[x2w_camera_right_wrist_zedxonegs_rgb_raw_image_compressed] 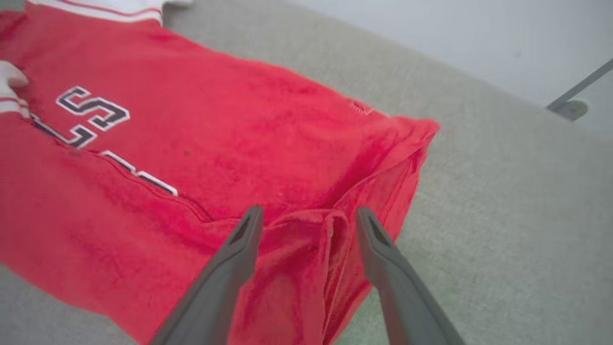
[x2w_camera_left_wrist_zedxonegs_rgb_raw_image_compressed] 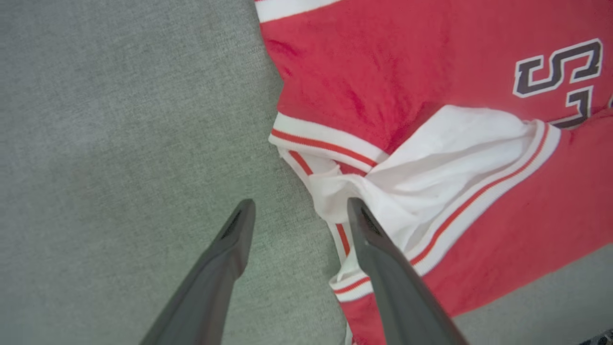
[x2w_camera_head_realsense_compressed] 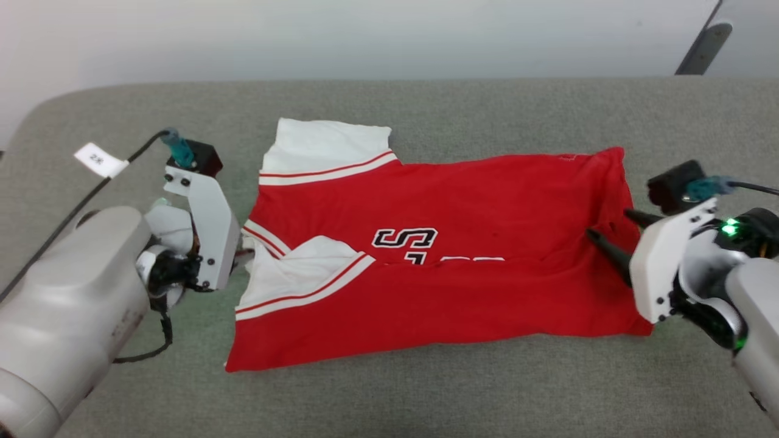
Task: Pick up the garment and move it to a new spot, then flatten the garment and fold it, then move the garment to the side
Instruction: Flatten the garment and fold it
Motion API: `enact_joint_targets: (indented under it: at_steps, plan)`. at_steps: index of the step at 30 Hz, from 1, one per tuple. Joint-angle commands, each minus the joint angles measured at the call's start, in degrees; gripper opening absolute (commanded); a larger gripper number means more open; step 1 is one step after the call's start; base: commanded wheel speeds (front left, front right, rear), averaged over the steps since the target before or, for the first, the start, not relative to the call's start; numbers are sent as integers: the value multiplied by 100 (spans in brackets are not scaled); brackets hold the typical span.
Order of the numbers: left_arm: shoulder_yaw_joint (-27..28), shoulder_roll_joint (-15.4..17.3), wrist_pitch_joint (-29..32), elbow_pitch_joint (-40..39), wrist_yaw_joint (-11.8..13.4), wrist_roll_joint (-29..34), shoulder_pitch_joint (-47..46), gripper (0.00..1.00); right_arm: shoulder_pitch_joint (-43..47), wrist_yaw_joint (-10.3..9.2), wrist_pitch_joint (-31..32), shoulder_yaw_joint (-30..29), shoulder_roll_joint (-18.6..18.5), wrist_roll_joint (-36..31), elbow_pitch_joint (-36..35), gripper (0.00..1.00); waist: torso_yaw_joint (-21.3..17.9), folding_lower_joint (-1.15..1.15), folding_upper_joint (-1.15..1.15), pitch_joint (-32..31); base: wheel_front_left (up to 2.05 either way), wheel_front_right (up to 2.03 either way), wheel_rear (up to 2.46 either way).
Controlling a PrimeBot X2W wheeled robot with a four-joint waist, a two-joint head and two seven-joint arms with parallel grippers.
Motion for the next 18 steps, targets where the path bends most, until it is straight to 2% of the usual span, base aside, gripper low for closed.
enact_joint_targets:
  at_steps: [1, 5, 10, 14, 18]
  plan:
    - [-15, 46, 198, -128, 95, -60, 54, 100, 216, -11, -295, -273, -52, -136, -144, 100, 112, 0, 0, -140, 0, 0, 0]
    - [-7, 130, 598, -492, 341, -257, 227, 100, 569, -11, -932, -1127, 61, -574, -357, 100, 122, 0, 0, -259, 0, 0, 0]
    - [-20, 340, 1064, -1010, 764, -494, 540, 100, 1106, -11, -1496, -2250, 464, -1460, -849, 100, 12, 0, 0, -373, 0, 0, 0]
    - [-30, 495, 1245, -1250, 1030, -641, 786, 100, 1440, -10, -1608, -2856, 800, -1931, -1327, 100, -76, 0, 0, -383, 0, 0, 0]
    - [-22, 650, 1313, -1465, 1278, -739, 1025, 100, 1861, -11, -1447, -3352, 1173, -2351, -1983, 100, -199, 0, 0, -334, 0, 0, 0]
